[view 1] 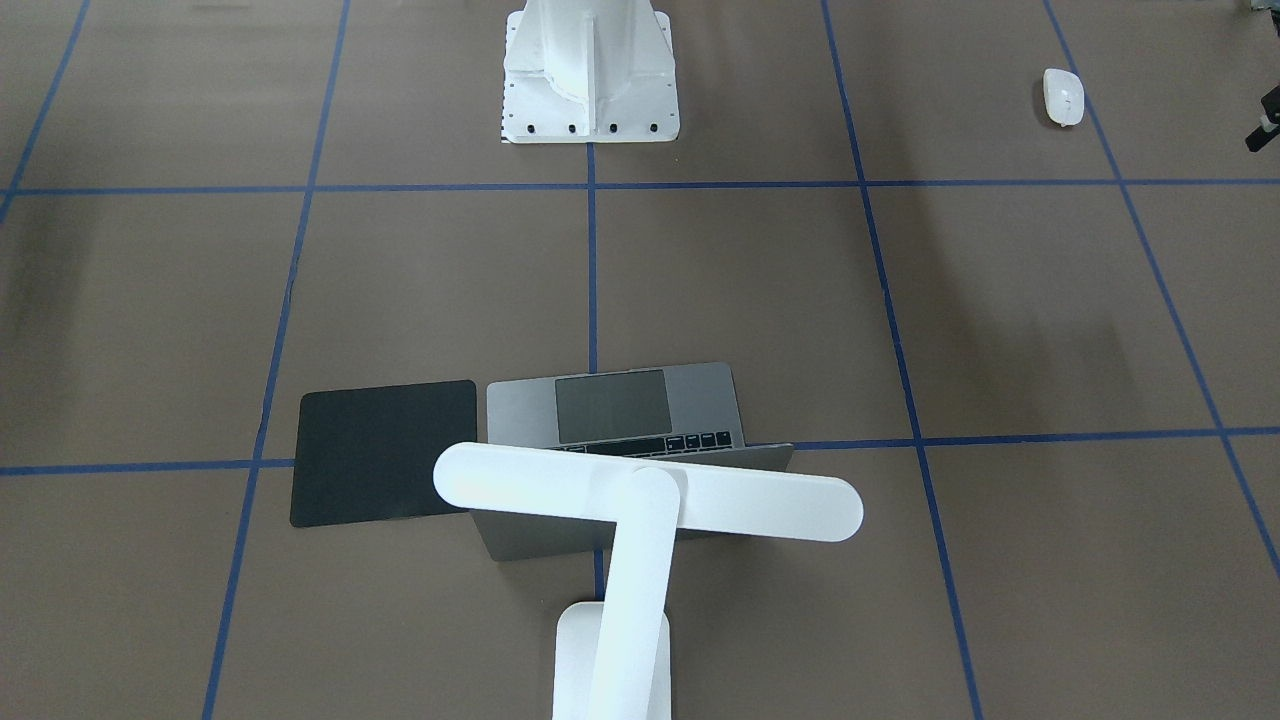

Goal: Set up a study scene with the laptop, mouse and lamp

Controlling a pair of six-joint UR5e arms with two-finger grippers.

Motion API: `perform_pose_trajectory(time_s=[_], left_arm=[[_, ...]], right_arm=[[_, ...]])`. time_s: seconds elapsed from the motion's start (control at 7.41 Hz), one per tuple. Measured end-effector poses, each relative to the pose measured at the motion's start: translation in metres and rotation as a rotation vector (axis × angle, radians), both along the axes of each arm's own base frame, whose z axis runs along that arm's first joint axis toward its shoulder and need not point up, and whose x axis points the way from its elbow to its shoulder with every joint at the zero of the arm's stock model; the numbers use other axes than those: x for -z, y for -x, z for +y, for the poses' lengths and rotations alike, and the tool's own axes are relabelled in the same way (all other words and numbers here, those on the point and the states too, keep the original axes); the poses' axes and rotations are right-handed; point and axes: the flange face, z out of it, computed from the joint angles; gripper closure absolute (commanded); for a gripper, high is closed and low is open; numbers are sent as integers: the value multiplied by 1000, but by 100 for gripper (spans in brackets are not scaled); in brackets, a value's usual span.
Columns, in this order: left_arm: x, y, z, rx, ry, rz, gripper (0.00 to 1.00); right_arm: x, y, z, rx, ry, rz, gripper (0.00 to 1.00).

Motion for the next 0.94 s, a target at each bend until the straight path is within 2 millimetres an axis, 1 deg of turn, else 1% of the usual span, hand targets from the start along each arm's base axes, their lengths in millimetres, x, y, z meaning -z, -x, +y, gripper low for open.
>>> perform_pose_trajectory(time_s=[0.27,0.4,0.54,0.81,0.94], left_arm=[[-7,-47,34,-52,83,-19,0],[-11,-65,52,-87,115,-32,0],[-15,-75,72,-117,139,-40,0],[-24,-77,107,-160,177,-56,0],[-28,-76,118,-177,190,-68,0]], right_arm=[[-5,-1,4,-1,6,6,0],[-8,-2,5,-2,9,10,0],[-10,-2,5,-2,11,12,0],[-12,-2,7,-2,13,14,0],[-12,-2,7,-2,13,14,0]])
